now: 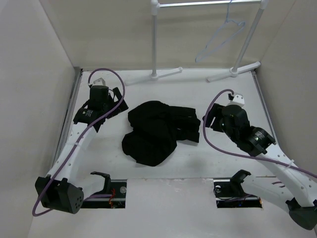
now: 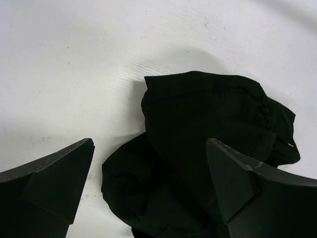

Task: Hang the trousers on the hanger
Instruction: Flatten out the trousers at the center of the board.

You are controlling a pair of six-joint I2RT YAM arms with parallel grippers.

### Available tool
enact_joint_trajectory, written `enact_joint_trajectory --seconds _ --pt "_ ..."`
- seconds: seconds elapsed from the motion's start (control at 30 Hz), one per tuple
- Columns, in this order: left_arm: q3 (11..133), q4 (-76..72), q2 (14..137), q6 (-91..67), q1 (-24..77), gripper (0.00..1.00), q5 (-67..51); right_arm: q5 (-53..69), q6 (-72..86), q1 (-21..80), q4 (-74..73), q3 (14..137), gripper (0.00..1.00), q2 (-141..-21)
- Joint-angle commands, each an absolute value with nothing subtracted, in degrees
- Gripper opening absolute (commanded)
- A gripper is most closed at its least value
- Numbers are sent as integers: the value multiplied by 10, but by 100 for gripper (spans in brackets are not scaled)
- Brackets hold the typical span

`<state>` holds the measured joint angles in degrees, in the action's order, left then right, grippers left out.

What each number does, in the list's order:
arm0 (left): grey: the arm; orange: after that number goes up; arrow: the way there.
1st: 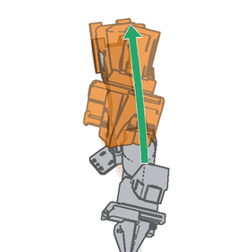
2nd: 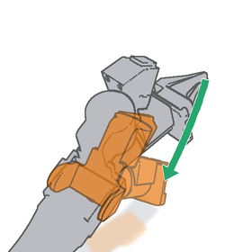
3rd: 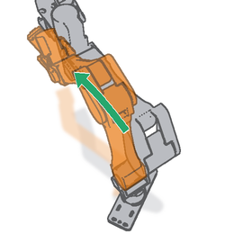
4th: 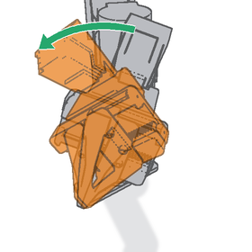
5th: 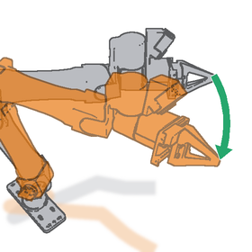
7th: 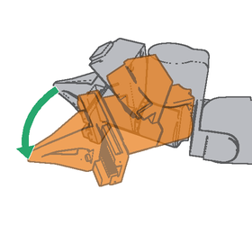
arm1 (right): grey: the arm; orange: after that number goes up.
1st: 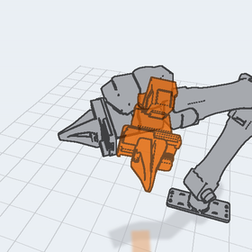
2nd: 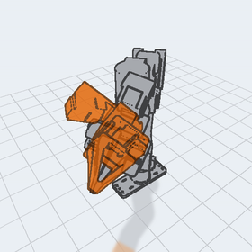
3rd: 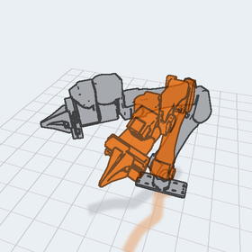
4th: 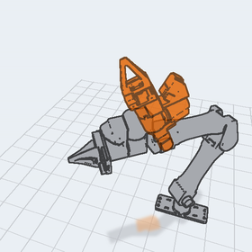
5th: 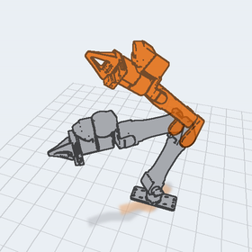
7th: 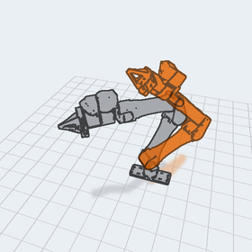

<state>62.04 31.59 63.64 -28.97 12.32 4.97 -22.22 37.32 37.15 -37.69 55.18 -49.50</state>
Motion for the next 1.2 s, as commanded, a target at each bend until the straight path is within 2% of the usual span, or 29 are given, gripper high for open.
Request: enact_joint_trajectory --seconds 0.0,0.07,0.1,0.13,0.2,0.27,0.33,0.47,0.6,0.63,0.7,0.73,0.77,0.83,0.87,0.93,1.0,1.13,1.17 --pt "655 301 652 -290 123 100 39 -208 377 360 -338 559 66 -496" --pt "653 267 654 -292 121 100 20 -205 378 360 -329 556 59 -501" --pt "646 247 651 -301 123 100 24 -198 378 360 -324 557 48 -506" --pt "643 241 650 -305 123 100 26 -194 378 360 -323 558 44 -507" --pt "607 192 625 -346 130 100 57 -175 376 359 -315 562 24 -516" --pt "565 132 605 -370 129 100 71 -153 372 356 -306 569 13 -529" --pt "553 118 600 -374 129 100 88 -134 370 356 -302 577 9 -540" --pt "562 148 606 -384 127 100 110 -56 362 351 -261 597 11 -609" --pt "580 161 623 -392 117 100 62 -16 359 354 -182 617 34 -700" --pt "579 154 640 -388 109 52 44 6 359 354 -156 626 42 -733" --pt "584 178 673 -389 88 20 28 33 359 354 -126 643 54 -781" --pt "589 199 691 -388 83 14 34 39 356 354 -100 654 62 -816" --pt "592 216 706 -388 81 13 48 37 355 354 -81 662 66 -843" --pt "584 218 715 -388 87 16 79 40 359 351 -53 680 69 -897" --pt "572 208 717 -388 95 23 91 40 359 350 -45 688 69 -917" --pt "536 161 717 -385 119 47 99 42 362 343 -27 714 70 -968" --pt "511 125 715 -385 132 62 93 54 369 343 -14 737 71 -1005" --pt "505 113 739 -386 131 71 69 81 378 345 4 760 71 -1051" --pt "505 108 759 -385 127 73 55 94 386 346 21 762 59 -1063"
